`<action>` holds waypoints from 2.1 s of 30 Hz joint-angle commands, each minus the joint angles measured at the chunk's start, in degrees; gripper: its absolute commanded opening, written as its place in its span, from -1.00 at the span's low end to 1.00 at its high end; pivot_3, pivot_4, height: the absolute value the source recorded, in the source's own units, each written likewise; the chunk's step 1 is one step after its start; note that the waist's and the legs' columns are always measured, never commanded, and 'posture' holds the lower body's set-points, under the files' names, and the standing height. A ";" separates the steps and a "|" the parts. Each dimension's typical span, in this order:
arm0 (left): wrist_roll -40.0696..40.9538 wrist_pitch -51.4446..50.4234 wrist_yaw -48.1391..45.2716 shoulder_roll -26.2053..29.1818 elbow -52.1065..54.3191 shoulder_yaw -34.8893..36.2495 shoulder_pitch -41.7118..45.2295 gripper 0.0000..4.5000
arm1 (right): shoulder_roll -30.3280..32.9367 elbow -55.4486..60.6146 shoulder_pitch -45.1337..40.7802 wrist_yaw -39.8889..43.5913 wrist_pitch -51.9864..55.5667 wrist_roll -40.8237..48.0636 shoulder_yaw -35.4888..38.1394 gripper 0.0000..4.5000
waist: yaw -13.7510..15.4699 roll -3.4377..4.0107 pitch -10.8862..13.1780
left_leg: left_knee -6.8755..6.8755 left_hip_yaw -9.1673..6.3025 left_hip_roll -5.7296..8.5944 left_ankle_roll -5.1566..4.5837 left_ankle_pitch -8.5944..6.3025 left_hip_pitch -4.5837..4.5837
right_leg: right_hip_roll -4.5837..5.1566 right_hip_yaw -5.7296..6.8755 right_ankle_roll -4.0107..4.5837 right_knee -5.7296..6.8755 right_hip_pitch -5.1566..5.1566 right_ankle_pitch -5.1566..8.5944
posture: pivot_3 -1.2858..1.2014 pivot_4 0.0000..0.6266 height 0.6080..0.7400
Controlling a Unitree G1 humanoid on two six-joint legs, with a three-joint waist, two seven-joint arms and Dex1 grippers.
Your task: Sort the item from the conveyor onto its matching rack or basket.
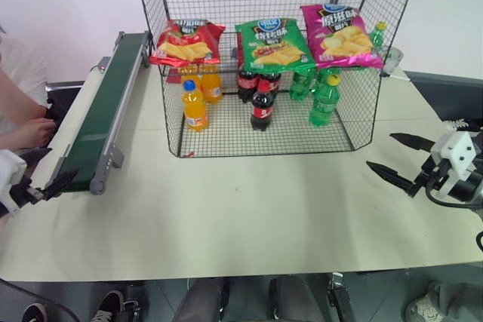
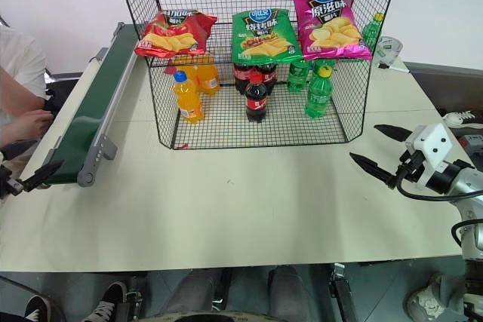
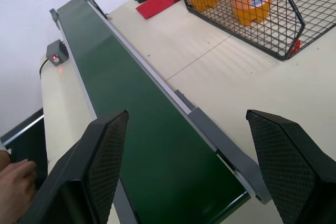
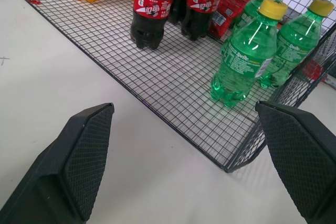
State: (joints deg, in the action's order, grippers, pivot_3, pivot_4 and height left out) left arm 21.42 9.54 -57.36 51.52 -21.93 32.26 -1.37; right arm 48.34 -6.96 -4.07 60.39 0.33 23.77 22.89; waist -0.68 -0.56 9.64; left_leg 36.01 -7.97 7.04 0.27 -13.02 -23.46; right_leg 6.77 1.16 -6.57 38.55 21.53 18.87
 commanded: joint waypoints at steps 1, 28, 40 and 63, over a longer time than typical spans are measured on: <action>-0.89 2.46 -0.13 0.88 0.21 0.26 -0.09 0.67 | 0.83 0.05 -0.77 0.26 -1.27 0.18 1.11 1.00 | 0.01 0.00 0.00 | -0.01 0.00 0.00 0.00 0.00 0.00 | 0.00 0.00 0.00 0.00 0.00 0.00 | 0.03 -0.52 1.00; 2.72 -0.52 -5.01 0.24 2.29 0.37 -0.38 0.67 | 0.79 -2.44 1.05 5.12 -7.31 -0.05 1.92 1.00 | 0.05 0.09 0.05 | -0.07 0.00 0.00 0.00 0.00 0.00 | 0.00 0.00 0.00 -0.25 -0.07 0.00 | 0.03 -0.52 1.00; 2.47 -0.31 -4.75 0.34 2.26 -0.28 0.97 0.67 | 0.74 -3.06 0.97 3.77 -8.32 -0.50 1.71 1.00 | -0.08 0.12 0.07 | -0.10 0.00 -0.01 0.00 0.00 0.00 | -0.01 0.00 0.00 -0.29 -0.08 0.00 | 0.03 -0.52 1.00; 3.09 -0.55 -2.93 -1.99 6.19 0.02 -1.39 0.67 | 1.06 -4.72 -1.40 4.30 -9.44 -1.40 0.07 1.00 | 0.04 0.15 0.09 | -0.15 0.00 -0.01 0.00 0.00 0.00 | -0.01 0.00 -0.01 -0.37 -0.09 -0.01 | 0.03 -0.52 1.00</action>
State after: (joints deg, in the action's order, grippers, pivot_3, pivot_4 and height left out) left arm 24.01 8.34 -60.89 49.39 -17.15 31.15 -2.66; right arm 48.56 -11.72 -5.00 64.56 -8.08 22.07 22.16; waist -0.64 -0.41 9.73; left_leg 35.86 -7.97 7.03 0.26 -13.02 -23.46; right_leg 6.77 1.16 -6.58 38.18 21.44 18.86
